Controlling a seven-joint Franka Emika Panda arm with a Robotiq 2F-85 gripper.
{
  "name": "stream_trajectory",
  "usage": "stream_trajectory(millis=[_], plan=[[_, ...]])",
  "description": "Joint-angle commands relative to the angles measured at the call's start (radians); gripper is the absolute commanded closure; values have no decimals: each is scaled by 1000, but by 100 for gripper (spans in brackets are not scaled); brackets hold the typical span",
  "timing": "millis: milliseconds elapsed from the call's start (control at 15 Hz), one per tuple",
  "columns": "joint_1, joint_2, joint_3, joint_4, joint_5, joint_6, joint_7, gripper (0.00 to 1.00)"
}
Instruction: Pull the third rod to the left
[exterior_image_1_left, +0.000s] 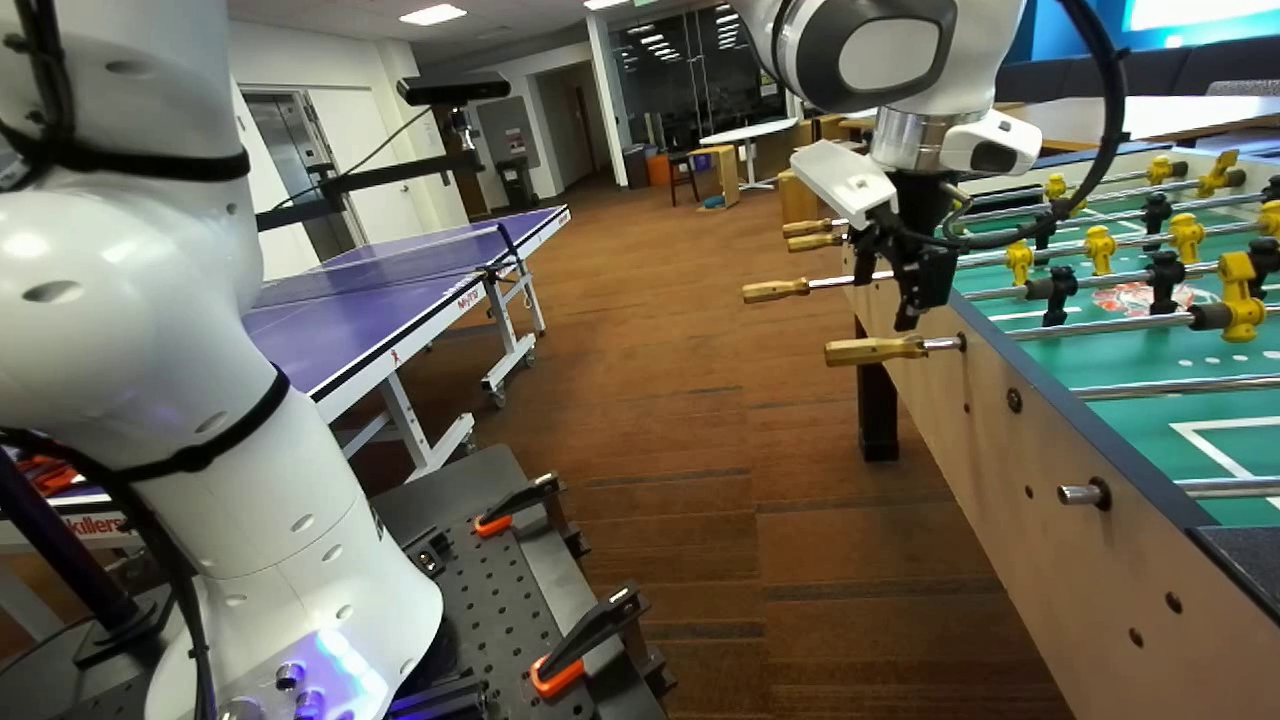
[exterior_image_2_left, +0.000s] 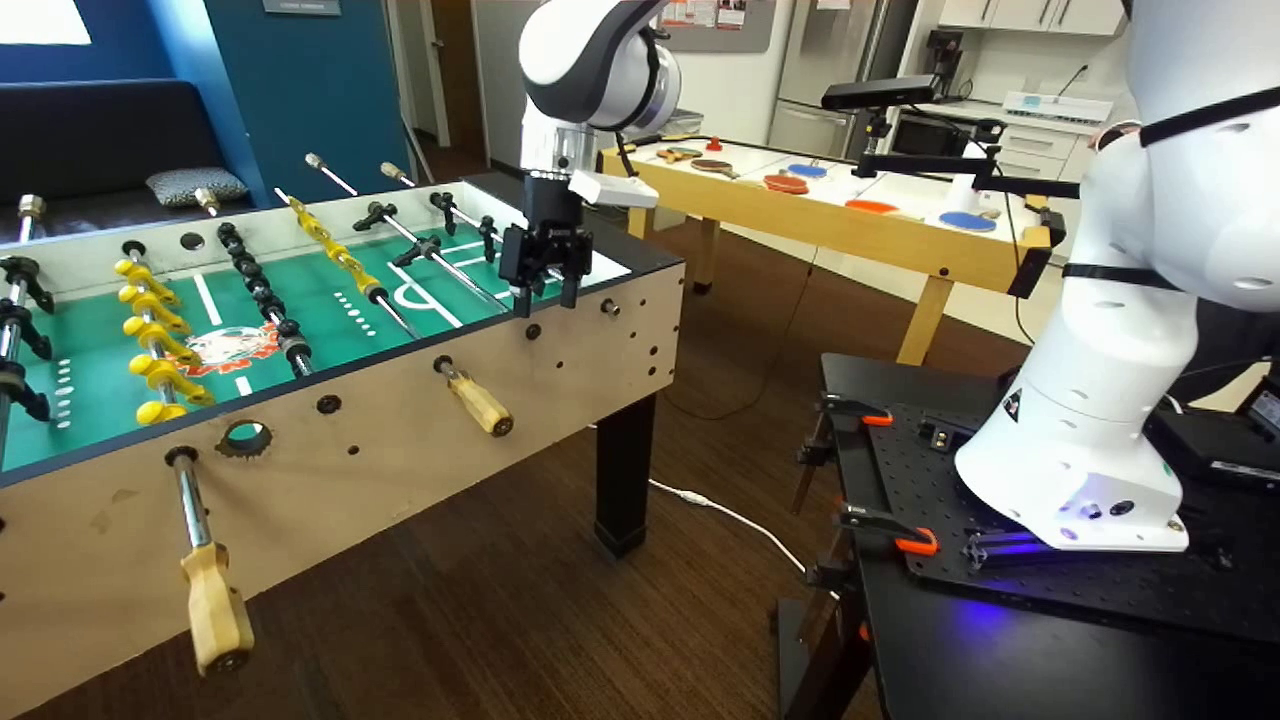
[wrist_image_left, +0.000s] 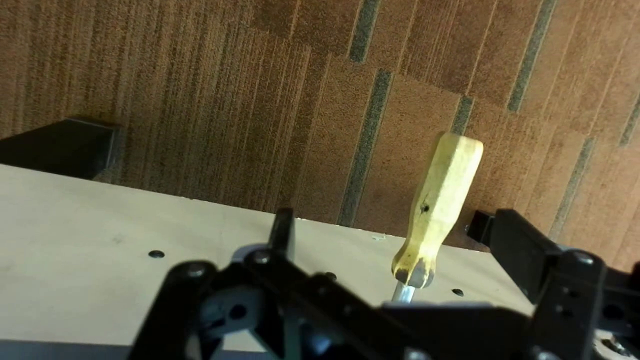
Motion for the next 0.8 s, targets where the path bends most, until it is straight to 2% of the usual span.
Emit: stream_trajectory(millis=[0, 267, 733], plan=[[-20, 12, 25, 2, -6, 21, 24, 0], [0, 51, 45, 1, -4, 90, 55, 0], [9, 147, 105, 17, 5, 327, 139, 0]])
